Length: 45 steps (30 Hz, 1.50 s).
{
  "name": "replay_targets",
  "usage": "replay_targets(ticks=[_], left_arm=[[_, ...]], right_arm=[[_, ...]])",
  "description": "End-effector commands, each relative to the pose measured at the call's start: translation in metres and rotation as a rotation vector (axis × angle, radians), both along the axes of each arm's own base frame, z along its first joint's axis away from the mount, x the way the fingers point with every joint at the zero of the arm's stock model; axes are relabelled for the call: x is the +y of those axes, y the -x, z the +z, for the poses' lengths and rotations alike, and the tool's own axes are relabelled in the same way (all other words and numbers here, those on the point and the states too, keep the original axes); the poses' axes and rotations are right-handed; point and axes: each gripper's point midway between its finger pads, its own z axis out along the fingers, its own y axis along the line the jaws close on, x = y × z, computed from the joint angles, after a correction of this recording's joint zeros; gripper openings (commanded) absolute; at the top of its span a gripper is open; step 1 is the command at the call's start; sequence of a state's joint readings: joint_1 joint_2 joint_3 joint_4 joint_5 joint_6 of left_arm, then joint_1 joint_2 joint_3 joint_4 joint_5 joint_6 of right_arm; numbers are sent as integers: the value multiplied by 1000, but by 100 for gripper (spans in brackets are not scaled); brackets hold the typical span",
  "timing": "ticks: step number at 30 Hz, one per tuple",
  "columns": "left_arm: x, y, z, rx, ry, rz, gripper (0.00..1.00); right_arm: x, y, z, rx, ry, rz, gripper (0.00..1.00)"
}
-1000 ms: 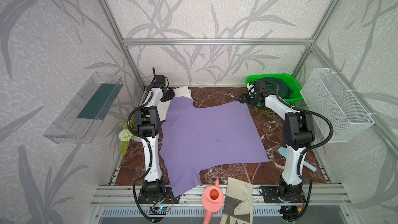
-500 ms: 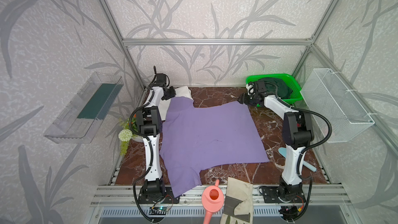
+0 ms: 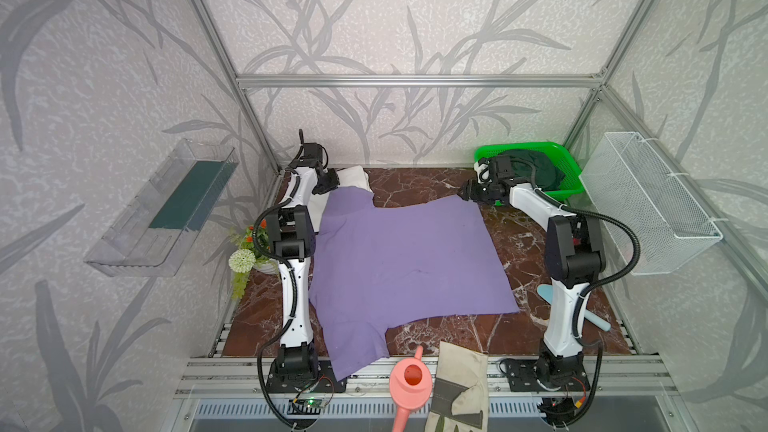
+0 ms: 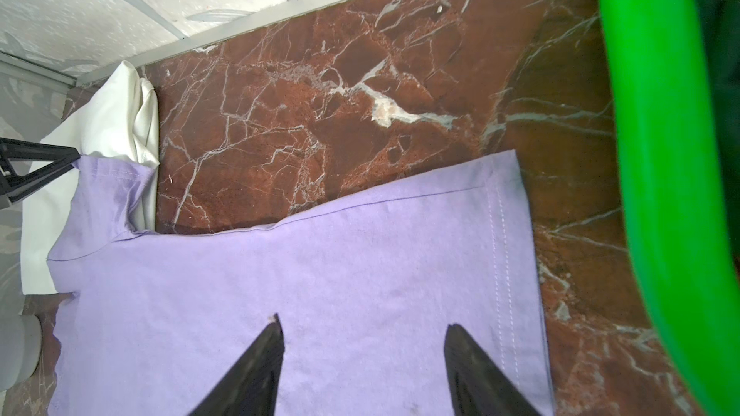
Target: Fold and stack the t-shirts
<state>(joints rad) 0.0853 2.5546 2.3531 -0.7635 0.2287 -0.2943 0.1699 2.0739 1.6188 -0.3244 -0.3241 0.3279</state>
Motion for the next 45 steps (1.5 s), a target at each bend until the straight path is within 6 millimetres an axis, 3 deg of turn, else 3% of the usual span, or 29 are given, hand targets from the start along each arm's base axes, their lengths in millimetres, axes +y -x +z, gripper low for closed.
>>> replay_targets(ticks=[1,8,10,12,15,22,26,32,36,39,45], left_arm=[[-2,2,-2,18,-5,-17,15],[-1,5,12,5,-11,-6,1],[-1,6,14,1,-13,-8,7],[-1,7,15,1,-19,-10,20],[-1,9,11,14,-23,-17,28],[1,11,1,39,-39,-27,29],[3,10,-3,49,-48,-27,26],[4,8,0,41,-46,-21,8],[5,6,9,26,-44,-15,0],[2,7,21,9,-32,-14,0],[-1,23,73,-42,25,47,0]], right_arm=[[-2,5,-9,31,-6,6,65],[-2,7,-5,30,-17,8,65],[-3,9,-5,30,-18,6,65],[-3,11,-5,29,-19,7,65],[-4,13,-6,33,-17,6,65],[-5,12,-9,41,-28,3,65],[-5,10,-9,40,-34,3,65],[-5,10,-8,42,-36,3,65],[-5,13,-6,41,-34,4,65],[-7,14,0,30,-29,1,65],[-21,4,0,39,47,-56,63]])
